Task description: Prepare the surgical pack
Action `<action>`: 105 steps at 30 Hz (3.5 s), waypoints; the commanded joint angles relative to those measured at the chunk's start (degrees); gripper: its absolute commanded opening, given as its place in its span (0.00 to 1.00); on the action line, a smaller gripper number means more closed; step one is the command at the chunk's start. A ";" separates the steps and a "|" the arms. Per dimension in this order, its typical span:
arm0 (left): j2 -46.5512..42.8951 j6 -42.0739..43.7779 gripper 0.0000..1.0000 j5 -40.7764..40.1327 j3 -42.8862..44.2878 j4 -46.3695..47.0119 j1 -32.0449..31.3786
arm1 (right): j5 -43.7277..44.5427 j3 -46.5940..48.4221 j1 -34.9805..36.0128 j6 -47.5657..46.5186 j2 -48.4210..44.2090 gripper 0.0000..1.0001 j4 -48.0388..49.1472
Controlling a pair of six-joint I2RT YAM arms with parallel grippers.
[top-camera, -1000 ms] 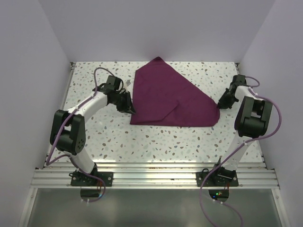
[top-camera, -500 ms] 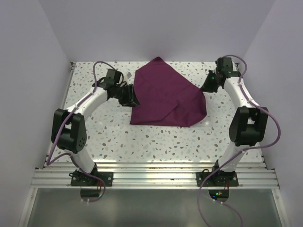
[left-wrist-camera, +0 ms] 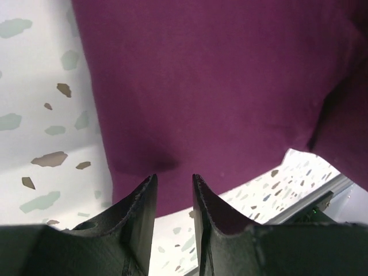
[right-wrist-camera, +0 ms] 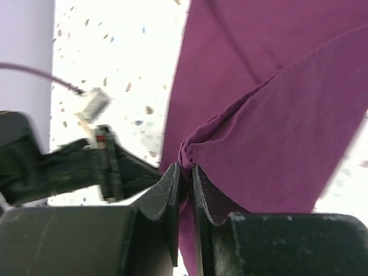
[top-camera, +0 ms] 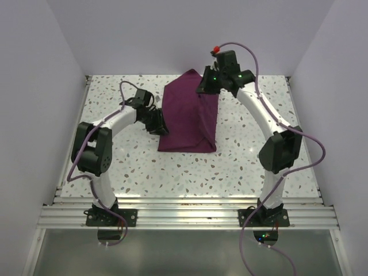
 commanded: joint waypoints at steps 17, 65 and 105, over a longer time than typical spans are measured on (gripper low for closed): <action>-9.30 -5.93 0.41 -13.80 -10.26 4.12 1.75 | -1.90 17.92 12.14 3.22 16.73 0.00 -2.44; -8.09 -1.36 0.60 8.24 -10.52 10.27 16.25 | -1.35 15.65 10.75 -5.21 15.79 0.71 -7.98; 11.61 -2.15 0.00 12.04 0.28 11.77 15.19 | -34.33 -47.82 -0.33 -6.70 -0.30 0.00 21.21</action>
